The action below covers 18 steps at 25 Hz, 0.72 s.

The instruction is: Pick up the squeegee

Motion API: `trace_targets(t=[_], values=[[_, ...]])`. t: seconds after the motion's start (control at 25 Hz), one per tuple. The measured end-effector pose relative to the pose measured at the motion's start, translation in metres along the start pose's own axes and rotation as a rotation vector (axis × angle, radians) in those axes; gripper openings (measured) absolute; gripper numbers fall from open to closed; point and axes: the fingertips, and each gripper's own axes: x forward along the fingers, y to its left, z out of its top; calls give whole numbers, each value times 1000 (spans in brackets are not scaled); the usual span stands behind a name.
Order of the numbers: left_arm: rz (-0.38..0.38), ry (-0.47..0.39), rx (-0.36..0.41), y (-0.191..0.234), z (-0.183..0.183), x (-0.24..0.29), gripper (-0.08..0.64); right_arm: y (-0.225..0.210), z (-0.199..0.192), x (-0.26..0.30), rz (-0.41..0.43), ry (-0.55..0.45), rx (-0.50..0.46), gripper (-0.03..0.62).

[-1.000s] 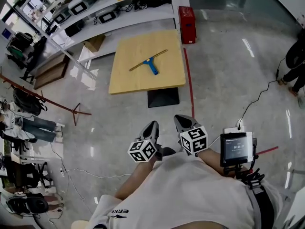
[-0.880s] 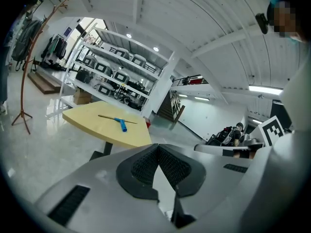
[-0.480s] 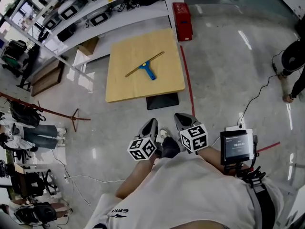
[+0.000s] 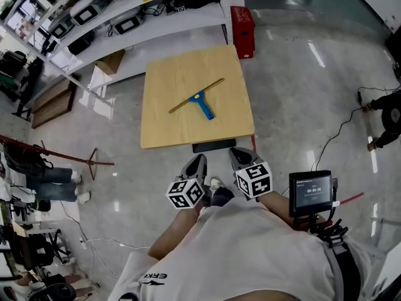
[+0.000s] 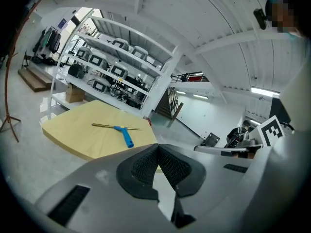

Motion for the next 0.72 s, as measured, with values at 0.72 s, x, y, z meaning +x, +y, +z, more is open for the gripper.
trace_targets(t=[0.72], values=[[-29, 5, -52, 127, 69, 65, 5, -5, 43, 154, -80, 59, -20, 5]])
